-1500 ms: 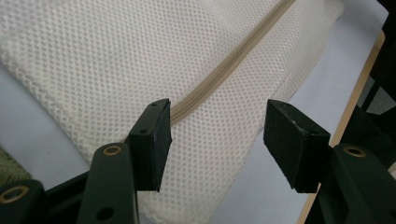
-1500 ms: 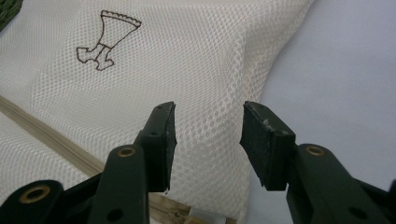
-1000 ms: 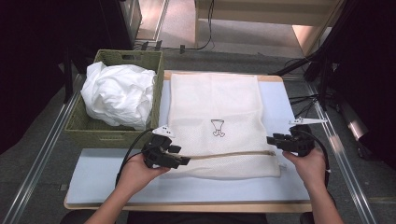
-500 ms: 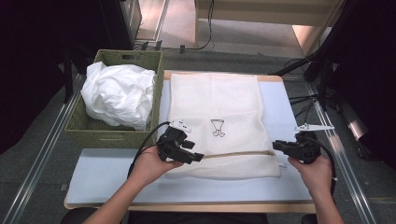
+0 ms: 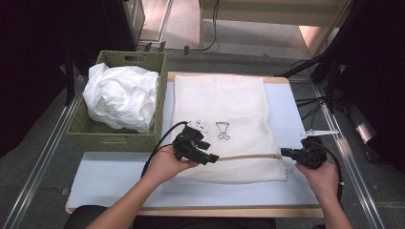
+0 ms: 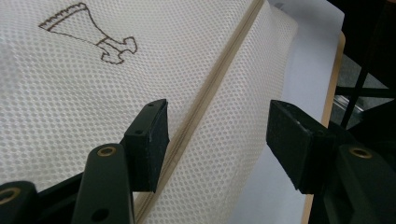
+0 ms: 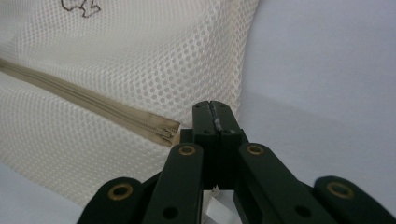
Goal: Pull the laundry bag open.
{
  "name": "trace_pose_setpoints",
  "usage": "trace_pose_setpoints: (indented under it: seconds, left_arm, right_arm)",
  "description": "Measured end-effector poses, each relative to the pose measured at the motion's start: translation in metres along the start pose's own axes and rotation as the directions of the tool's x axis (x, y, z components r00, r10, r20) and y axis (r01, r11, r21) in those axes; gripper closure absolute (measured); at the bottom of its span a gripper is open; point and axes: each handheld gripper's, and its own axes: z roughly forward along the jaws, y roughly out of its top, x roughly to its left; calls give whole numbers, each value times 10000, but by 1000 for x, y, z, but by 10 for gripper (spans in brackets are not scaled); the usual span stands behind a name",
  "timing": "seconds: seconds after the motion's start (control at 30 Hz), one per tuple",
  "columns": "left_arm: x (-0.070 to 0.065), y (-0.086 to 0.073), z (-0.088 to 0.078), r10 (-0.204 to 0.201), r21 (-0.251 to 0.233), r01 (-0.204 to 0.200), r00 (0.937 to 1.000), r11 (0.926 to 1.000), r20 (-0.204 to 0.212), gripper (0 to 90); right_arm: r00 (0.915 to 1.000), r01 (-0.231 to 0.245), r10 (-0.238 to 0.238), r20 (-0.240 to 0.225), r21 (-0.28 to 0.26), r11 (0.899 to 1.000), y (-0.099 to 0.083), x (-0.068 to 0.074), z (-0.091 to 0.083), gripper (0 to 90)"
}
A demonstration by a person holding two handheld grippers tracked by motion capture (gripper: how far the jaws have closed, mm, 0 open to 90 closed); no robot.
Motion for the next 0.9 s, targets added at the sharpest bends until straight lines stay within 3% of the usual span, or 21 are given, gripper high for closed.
trace_pose_setpoints:
  seconds: [0.17,0.37,0.9]
  left_arm:
    - [1,-1,6,69,17,-69,10000,10000,65,403]
    - [2,-1,7,83,-108,-82,9999,9999,138,404]
    - [6,-6,12,37,-58,-37,9999,10000,109,407]
  right_arm:
    - [9994,-299,303,-164,235,9993,1,-4,14,900]
    - [9999,85,-79,-98,647,9979,2,0,29,900]
    - [9994,42,-10,-337,954,9954,-3,-1,23,900]
